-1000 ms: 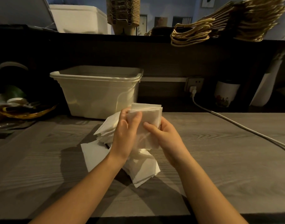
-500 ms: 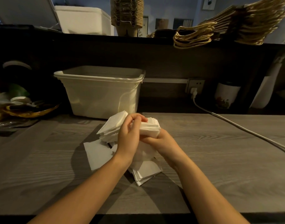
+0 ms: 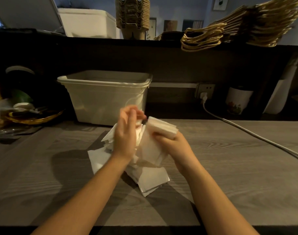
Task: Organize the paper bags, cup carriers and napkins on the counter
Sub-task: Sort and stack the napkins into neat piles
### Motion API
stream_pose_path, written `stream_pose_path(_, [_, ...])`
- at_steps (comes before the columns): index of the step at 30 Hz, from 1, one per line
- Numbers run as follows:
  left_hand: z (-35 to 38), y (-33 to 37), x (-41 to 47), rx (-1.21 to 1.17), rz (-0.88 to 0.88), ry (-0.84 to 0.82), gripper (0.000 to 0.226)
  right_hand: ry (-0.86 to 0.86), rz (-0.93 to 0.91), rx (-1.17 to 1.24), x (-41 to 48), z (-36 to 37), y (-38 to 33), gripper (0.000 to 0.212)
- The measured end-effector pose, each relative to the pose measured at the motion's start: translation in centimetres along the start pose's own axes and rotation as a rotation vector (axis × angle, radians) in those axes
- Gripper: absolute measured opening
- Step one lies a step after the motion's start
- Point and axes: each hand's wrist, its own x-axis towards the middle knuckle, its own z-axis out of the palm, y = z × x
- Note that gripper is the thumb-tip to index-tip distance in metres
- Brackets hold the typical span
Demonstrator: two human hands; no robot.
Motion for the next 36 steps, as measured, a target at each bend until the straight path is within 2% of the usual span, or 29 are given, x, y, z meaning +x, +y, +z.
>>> stream_pose_path(2, [-2.5, 0.0, 1.9, 0.247, 0.104, 0.069, 0.015, 0.012, 0.147, 0.173, 0.0, -0.5, -0.3, 0.019])
stream_pose_path(5, [-5.6, -1.0, 3.8, 0.529, -0.093, 0.040, 0.019, 0.023, 0.345, 0.372, 0.2, -0.6, -0.4, 0.017])
stream_pose_path(7, [-6.4, -1.7, 4.0, 0.696, -0.215, -0.117, 0.026, 0.035, 0.414, 0.450, 0.3, -0.5, -0.6, 0.013])
stream_pose_path(9, [-6.5, -1.8, 3.8, 0.681, -0.305, -0.277, 0.028, 0.045, 0.440, 0.472, 0.3, -0.6, -0.9, 0.006])
stream_pose_path(11, [-6.7, -1.6, 3.6, 0.679, -0.334, -0.361, 0.031, 0.039, 0.446, 0.470, 0.2, -0.7, -1.1, 0.002])
stream_pose_path(15, [-7.1, -1.6, 3.7, 0.722, -0.345, -0.397, 0.039, 0.014, 0.451, 0.452, 0.2, -0.5, -1.1, 0.001])
stream_pose_path(21, [-8.1, -1.3, 4.1, 0.656, -0.324, -0.503, 0.028, -0.005, 0.440, 0.472, 0.2, -0.6, -0.9, 0.010])
stream_pose_path(25, [-8.6, -1.1, 4.1, 0.639, -0.330, -0.502, 0.026, -0.013, 0.447, 0.457, 0.2, -0.5, -0.8, 0.015])
stream_pose_path(32, [-9.5, -1.3, 4.3, 0.610, -0.393, -0.533, 0.032, -0.017, 0.457, 0.436, 0.1, -0.5, -1.0, 0.007])
stream_pose_path(36, [-9.5, -1.4, 4.3, 0.631, -0.372, -0.446, 0.023, -0.020, 0.463, 0.434, -0.1, -0.4, -1.1, 0.005])
